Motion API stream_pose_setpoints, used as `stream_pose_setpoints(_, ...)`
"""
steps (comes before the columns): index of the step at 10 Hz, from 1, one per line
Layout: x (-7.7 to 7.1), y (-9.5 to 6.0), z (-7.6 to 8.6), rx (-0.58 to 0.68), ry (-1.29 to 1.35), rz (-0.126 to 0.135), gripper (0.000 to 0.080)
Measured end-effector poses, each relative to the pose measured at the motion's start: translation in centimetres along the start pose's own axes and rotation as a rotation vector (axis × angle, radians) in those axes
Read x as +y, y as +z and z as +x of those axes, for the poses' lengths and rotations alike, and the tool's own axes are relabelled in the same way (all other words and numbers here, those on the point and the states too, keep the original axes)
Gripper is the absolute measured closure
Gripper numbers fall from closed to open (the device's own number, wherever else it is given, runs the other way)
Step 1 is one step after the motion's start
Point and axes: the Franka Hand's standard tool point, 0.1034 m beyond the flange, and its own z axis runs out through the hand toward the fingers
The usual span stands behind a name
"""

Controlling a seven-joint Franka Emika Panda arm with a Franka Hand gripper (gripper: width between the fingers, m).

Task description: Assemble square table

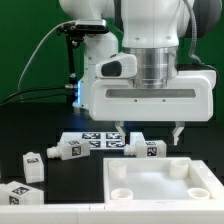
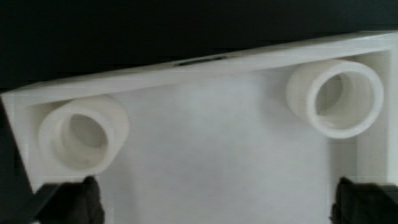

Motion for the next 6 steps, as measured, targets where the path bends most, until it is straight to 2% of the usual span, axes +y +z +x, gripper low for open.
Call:
stream_pose_setpoints(1, -1.4, -0.4, -0.4, 0.007, -0.075, -0.021, 0.0151)
stream_pose_setpoints(3, -2.8, -1.2, -1.8, 0.041, -0.229, -0.019, 0.0151)
stream_pose_setpoints(4, -2.0, -1.3, -1.4, 0.057, -0.222, -0.014, 0.0151)
stream_pose_setpoints(6, -2.0, -1.1, -1.5, 0.053, -0.234, -0.017, 0.0151)
